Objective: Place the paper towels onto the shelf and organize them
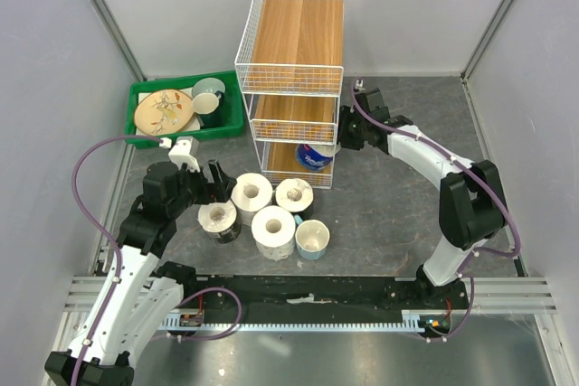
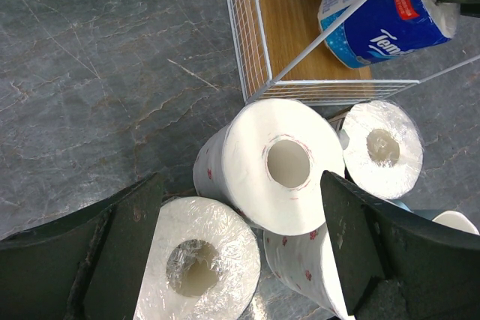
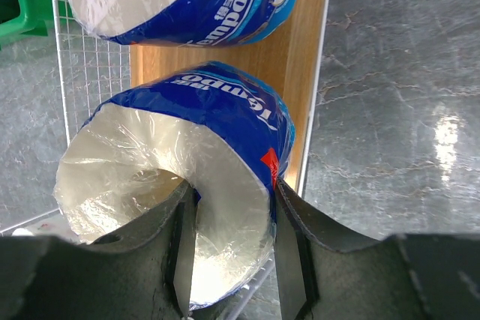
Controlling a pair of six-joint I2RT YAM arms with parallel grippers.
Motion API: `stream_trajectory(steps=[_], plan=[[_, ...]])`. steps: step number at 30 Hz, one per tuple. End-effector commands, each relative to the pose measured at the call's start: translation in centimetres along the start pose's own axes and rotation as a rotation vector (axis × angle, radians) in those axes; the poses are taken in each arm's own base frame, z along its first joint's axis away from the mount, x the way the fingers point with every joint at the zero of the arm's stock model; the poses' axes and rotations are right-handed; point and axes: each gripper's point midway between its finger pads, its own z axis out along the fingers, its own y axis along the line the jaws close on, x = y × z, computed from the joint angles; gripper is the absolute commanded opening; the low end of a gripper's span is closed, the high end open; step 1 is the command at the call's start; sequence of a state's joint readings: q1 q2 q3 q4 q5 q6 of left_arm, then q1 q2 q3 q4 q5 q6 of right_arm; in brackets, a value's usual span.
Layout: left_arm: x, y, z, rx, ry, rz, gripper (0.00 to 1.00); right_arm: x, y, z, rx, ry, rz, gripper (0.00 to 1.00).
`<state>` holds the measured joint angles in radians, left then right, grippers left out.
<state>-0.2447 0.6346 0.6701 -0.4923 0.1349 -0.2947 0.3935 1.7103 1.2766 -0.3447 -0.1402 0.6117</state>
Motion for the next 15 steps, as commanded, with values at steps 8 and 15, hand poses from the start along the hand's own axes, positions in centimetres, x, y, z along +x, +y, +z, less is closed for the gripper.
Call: stream_trajectory(steps=[8, 15], plan=[[-0.4, -0.6, -0.1, 0.029, -0.017, 0.01, 0.93, -2.0, 1.2, 1.0, -0.008, -0.094, 0.023, 0.43], [-0.4, -0.6, -0.1, 0.03, -0.019, 0.012, 0.93, -2.3, 1.2, 1.9, -0.011, -0.11, 0.064, 0.43]])
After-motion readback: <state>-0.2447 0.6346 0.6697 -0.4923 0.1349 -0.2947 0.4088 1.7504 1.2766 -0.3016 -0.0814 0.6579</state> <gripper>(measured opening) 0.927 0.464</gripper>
